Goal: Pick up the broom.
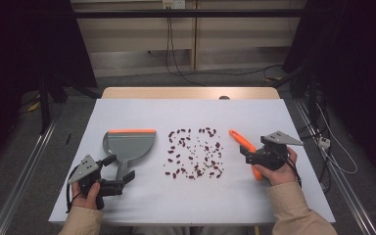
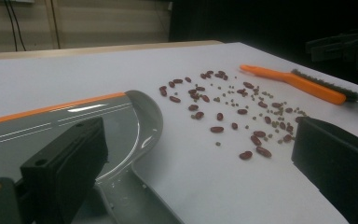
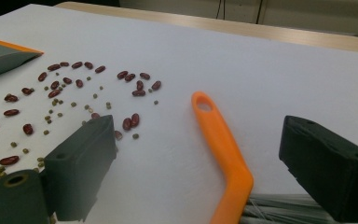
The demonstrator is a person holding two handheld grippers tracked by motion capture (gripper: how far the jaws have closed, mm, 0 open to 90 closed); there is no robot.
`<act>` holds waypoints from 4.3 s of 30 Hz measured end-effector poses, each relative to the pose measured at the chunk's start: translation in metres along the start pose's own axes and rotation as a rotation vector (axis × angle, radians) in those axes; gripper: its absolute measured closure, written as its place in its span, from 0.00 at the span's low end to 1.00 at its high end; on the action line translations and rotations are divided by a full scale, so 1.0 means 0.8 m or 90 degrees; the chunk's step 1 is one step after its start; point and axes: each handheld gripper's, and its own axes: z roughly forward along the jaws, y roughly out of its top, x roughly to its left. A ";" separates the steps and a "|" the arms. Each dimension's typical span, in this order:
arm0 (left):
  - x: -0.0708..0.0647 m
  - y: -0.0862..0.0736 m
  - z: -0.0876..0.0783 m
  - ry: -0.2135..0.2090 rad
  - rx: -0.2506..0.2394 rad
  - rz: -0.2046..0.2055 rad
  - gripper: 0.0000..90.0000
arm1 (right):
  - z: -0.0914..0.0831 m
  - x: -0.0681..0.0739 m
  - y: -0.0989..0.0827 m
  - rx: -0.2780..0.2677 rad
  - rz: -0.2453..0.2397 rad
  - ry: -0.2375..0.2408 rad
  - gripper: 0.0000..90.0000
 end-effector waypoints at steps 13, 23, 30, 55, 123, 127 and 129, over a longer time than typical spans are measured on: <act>0.001 -0.002 -0.006 0.010 -0.002 -0.002 0.04 | 0.022 -0.018 0.026 0.120 0.004 0.008 0.44; 0.002 -0.003 -0.010 0.014 -0.001 -0.003 0.04 | 0.049 -0.030 0.024 0.218 0.002 -0.007 0.57; 0.003 -0.004 -0.015 0.020 -0.003 -0.007 0.04 | 0.059 -0.032 0.025 0.266 0.009 -0.008 0.60; 0.003 -0.005 -0.016 0.011 -0.001 -0.008 0.04 | 0.086 -0.041 0.023 0.353 -0.027 0.011 0.78; -0.002 0.001 -0.014 0.019 -0.014 0.003 0.04 | -0.039 -0.006 0.052 -0.117 0.017 0.101 0.80; -0.005 0.013 -0.012 0.014 -0.018 0.008 0.04 | -0.039 0.003 0.061 -0.124 0.007 0.108 0.80; -0.008 0.020 -0.011 0.007 -0.022 0.008 0.04 | -0.038 0.009 0.066 -0.123 -0.001 0.112 0.80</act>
